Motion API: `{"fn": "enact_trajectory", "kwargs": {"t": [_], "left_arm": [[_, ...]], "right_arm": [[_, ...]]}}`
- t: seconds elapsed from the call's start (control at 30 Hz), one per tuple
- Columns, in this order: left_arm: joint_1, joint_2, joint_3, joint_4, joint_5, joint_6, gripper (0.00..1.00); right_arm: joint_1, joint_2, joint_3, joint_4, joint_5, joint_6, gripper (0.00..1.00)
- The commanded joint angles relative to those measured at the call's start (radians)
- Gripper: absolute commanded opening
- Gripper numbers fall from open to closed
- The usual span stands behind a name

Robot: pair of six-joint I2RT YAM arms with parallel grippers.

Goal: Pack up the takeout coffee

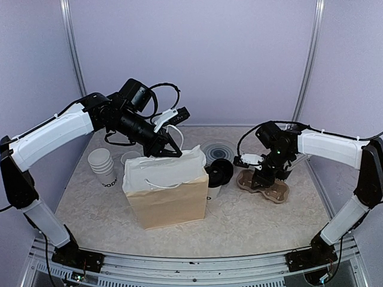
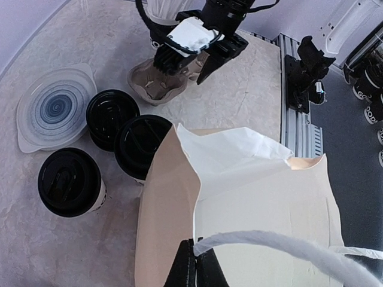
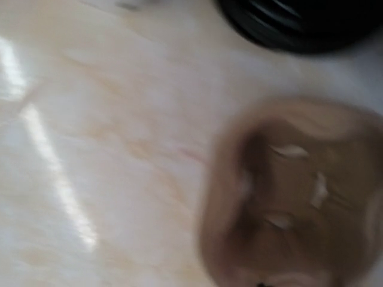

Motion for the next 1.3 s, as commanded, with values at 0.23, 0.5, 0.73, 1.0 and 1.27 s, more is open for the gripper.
{"fn": "enact_trajectory", "kwargs": {"t": [0.23,0.5,0.73,1.0,1.27], "left_arm": [[-0.010,-0.017,-0.021,-0.008,-0.011,-0.045,0.00],[-0.012,-0.034,-0.040,-0.002,-0.020,-0.047,0.00],[-0.013,-0.033,-0.049,0.001,-0.017,-0.036,0.00],[-0.013,-0.029,-0.059,0.002,-0.018,-0.032,0.00],[-0.013,-0.032,-0.068,0.000,-0.028,-0.028,0.00]], "right_arm": [[-0.046,0.129,0.032,0.045,0.177,0.075,0.46],[-0.079,0.157,0.042,0.040,0.218,0.083,0.46],[-0.085,0.158,0.065,0.012,0.180,0.085,0.46],[-0.114,0.179,0.069,0.015,0.244,0.103,0.43],[-0.135,0.212,0.066,0.001,0.230,0.112,0.45]]}}
